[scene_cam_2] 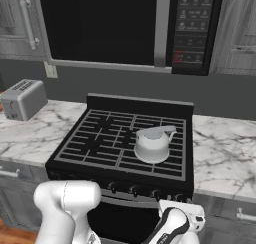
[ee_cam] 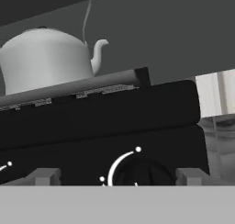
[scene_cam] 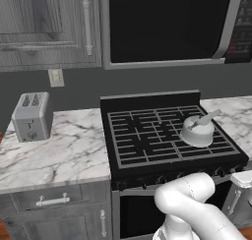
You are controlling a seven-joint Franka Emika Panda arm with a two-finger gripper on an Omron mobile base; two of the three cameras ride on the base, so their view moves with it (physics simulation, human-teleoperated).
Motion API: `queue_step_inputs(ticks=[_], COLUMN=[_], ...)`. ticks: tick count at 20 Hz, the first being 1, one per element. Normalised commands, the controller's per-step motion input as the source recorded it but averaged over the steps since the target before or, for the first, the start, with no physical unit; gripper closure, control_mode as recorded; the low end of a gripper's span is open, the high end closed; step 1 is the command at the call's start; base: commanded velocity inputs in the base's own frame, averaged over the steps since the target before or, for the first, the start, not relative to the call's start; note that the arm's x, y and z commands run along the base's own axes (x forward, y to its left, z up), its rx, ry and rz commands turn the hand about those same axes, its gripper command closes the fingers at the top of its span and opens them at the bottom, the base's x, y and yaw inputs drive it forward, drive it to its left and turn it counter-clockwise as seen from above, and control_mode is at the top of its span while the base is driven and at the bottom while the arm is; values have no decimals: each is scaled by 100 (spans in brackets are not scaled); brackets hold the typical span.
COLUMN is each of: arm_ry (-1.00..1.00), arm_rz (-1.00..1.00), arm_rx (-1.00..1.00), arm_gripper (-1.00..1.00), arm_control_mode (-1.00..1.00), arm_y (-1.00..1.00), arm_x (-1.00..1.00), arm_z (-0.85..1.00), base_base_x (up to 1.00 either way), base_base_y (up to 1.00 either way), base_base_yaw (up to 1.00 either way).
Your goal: The kettle is done boiling. Turn off the stove, then wait for 300 timesteps before moving the kettle to the dining table.
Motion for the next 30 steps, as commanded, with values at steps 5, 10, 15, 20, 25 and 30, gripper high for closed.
queue_step_inputs(ticks=[5,10,15,20,25,30], arm_ry=[0,0,0,-2,-13,-14], arm_rz=[0,-4,-7,-5,0,0], arm_rx=[0,0,0,0,0,0], arm_gripper=[-100,-100,-100,-100,-100,-100], arm_control_mode=[-100,-100,-100,-100,-100,-100], arm_y=[-1,-18,-31,-27,-6,0], arm_x=[0,-14,-29,-30,-55,-56], arm_z=[0,0,0,0,15,27], base_base_x=[0,0,0,0,0,0], base_base_y=[0,0,0,0,0,0], base_base_yaw=[0,0,0,0,0,0])
